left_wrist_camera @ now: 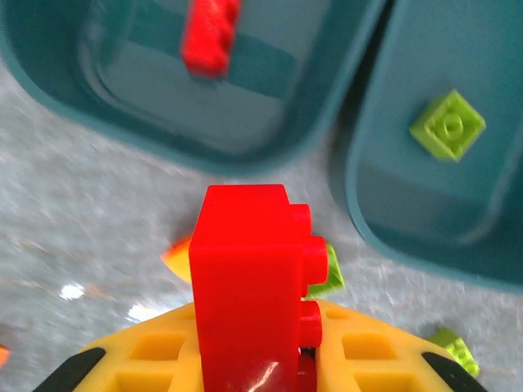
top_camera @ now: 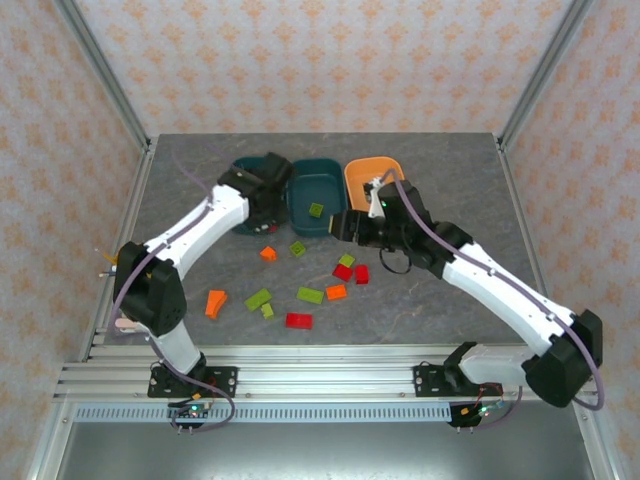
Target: Sort the legos into containers by color
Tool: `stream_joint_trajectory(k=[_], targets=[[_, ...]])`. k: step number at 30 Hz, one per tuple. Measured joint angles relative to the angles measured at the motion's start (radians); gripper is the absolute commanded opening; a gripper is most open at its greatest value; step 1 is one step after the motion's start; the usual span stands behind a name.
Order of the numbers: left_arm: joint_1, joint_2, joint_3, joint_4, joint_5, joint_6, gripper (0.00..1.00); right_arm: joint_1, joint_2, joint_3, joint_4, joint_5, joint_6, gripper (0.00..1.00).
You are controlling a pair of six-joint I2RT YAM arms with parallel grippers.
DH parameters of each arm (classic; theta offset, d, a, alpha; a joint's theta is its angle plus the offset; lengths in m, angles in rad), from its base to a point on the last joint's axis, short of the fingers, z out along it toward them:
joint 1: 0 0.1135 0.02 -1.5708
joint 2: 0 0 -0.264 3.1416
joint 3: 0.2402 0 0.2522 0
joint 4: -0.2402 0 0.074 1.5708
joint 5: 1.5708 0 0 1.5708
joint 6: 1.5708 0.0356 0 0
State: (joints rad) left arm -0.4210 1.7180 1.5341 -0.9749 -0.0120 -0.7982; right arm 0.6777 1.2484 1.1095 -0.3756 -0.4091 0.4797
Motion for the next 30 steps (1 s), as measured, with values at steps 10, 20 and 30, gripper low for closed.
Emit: stream_joint_trajectory(k=[10,20,30], targets=[[0.200,0.294,0.240,-0.098,-0.042,0.211,0.26,0.038,0.269,0.157,0.179,0.024,0.193,0.61],[0.236,0.465,0.311,-0.126,-0.048,0.296,0.36,0.037,0.397,0.278,0.196,0.047,0.299,0.60],[0.238,0.478,0.339,-0.130,-0.029,0.318,0.52,0.037,0.402,0.278,0.112,0.080,0.267,0.60]])
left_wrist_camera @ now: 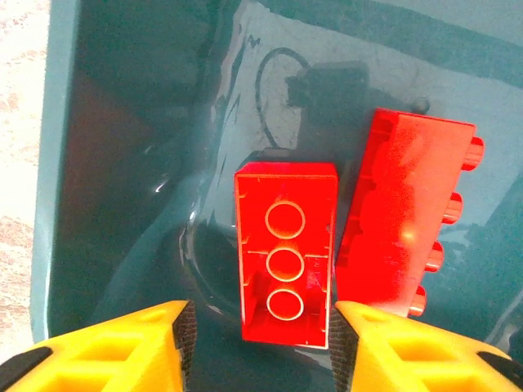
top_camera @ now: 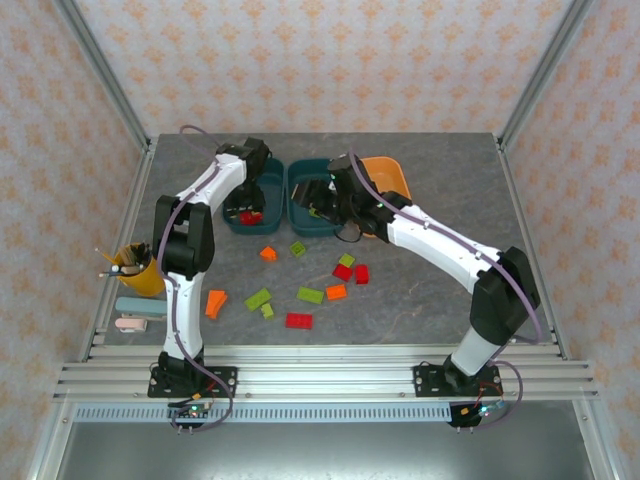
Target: Sort the legos into containers by color
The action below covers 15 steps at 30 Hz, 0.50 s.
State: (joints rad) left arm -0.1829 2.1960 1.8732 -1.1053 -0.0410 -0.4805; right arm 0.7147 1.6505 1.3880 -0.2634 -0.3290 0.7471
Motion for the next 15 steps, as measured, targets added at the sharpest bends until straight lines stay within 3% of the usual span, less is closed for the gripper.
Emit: stream_joint_trajectory(k=[5,8,15], targets=[[0.000,-0.055,0.002,-0.007,0.015,-0.016,0.60,0.006,0.000,0.005,-0.111,0.053,-0.063,0.60],[-0.003,-0.172,-0.026,0.005,0.029,-0.034,0.65,0.032,0.001,0.031,-0.213,0.104,-0.097,0.60],[-0.054,-0.706,-0.339,0.112,0.084,-0.138,0.74,0.180,0.096,0.114,-0.325,0.193,-0.187,0.62]])
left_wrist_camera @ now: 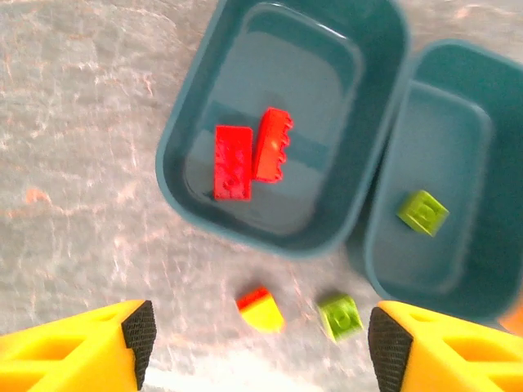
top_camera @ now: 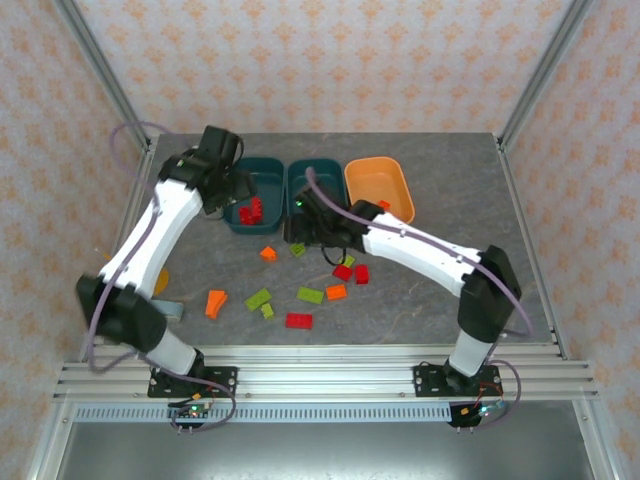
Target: Sort the legos into containers by color
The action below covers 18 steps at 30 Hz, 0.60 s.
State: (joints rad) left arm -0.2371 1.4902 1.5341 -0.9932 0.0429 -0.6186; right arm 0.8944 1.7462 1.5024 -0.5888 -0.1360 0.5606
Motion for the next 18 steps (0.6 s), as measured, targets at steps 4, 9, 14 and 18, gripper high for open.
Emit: stream_joint_trajectory(k=[4,9,14,18], targets=[[-0.033,-0.241,-0.224,0.036,0.032,-0.076,0.77,0.024,0.140,0.064,-0.074,0.022,-0.040,0.70],[-0.065,-0.473,-0.468,0.070,0.071,-0.156,0.80,0.027,0.265,0.106,-0.131,0.048,-0.061,0.78],[-0.076,-0.671,-0.594,0.063,0.099,-0.216,0.80,0.031,0.322,0.128,-0.138,0.082,-0.065,0.79],[-0.076,-0.745,-0.614,0.056,0.108,-0.240,0.80,0.032,0.356,0.146,-0.132,0.111,-0.089,0.76]])
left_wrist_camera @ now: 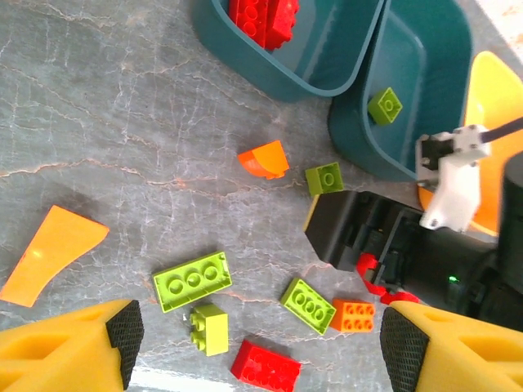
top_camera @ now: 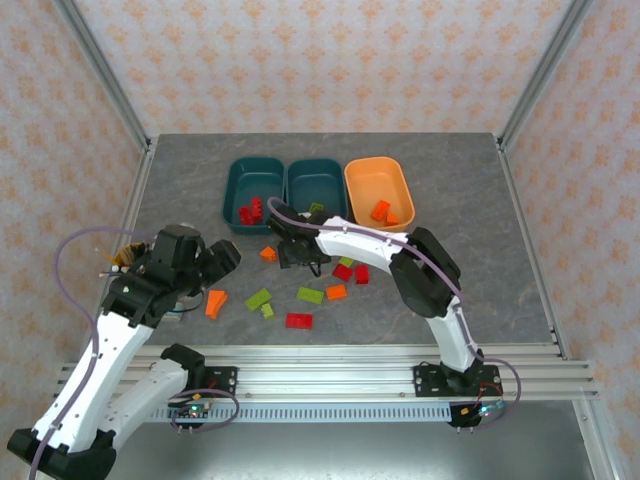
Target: Sort the legos into containers by color
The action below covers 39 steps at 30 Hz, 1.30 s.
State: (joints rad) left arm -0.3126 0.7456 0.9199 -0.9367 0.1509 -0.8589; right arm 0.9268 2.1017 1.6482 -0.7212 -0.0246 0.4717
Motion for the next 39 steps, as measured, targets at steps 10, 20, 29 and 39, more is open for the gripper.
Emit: stream_joint_trajectory(k=[10,20,29,39], targets=[[0.000,-0.016,0.000,-0.002,0.004,-0.008,0.80,-0.015,0.058,0.004,0.055,0.015,-0.119,0.67],[0.000,-0.017,0.000,-0.002,0.014,-0.008,0.80,-0.039,0.103,0.027,0.109,0.005,-0.212,0.58],[0.000,-0.017,0.000,-0.015,0.025,-0.008,0.80,-0.042,0.133,0.074,0.122,-0.005,-0.266,0.45],[0.000,-0.016,-0.008,-0.016,0.037,-0.008,0.80,-0.040,0.090,0.018,0.145,-0.016,-0.253,0.35]])
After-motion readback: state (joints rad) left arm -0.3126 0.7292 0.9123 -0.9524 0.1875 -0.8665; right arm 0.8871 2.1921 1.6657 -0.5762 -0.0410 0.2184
